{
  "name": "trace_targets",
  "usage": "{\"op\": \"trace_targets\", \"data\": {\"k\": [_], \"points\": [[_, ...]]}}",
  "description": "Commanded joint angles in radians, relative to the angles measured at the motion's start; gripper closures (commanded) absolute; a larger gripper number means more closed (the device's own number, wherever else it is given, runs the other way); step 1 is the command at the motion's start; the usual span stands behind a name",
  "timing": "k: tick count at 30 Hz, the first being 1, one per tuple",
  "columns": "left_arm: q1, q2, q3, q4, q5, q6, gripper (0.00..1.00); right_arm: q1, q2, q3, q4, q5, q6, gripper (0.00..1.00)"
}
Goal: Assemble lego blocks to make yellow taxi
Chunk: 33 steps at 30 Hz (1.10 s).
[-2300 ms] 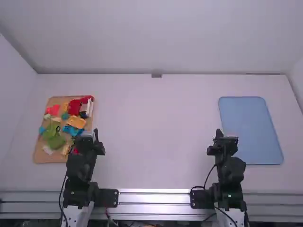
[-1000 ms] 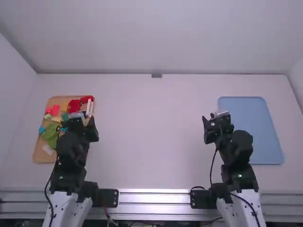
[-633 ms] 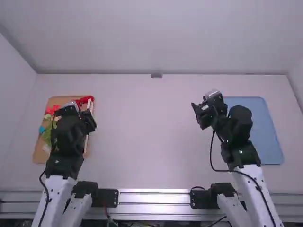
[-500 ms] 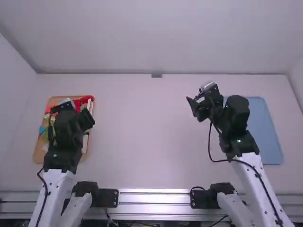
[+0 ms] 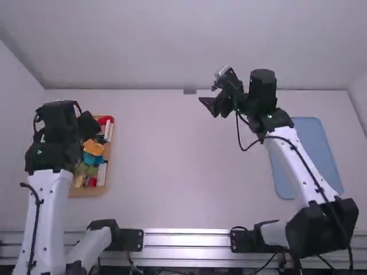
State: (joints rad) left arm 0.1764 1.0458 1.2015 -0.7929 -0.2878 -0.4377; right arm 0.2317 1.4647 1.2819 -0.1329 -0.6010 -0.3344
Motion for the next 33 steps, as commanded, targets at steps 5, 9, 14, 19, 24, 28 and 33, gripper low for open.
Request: {"op": "trace_targets", "data": {"k": [5,9,14,19,24,28,33], "points": [[0.017,0.073,0.206,-0.039,0.043,0.110,0.09,0.034,0.156,0.186,-0.061,-0.160,-0.117,0.13],[0.020,0.086,0.225,0.017,0.029,0.009,0.01,0.046,0.252,0.259,-0.081,-0.286,-0.160,0.08],[0.021,0.169,0.225,-0.017,0.006,-0.092,0.01,0.059,0.360,0.327,-0.107,-0.393,-0.196,0.05],[0.023,0.318,0.248,-0.025,0.007,-0.121,0.01,0.063,0.416,0.366,-0.167,-0.417,-0.214,0.03],[0.029,0.530,0.367,-0.123,0.019,-0.195,0.01,0.043,0.439,0.388,-0.296,-0.482,-0.354,0.01],[0.077,0.662,0.441,-0.193,0.080,-0.224,0.01,0.029,0.424,0.390,-0.407,-0.480,-0.444,0.01],[0.133,0.736,0.428,-0.194,0.178,-0.225,0.01,0.001,0.424,0.389,-0.433,-0.468,-0.504,0.01]]}}
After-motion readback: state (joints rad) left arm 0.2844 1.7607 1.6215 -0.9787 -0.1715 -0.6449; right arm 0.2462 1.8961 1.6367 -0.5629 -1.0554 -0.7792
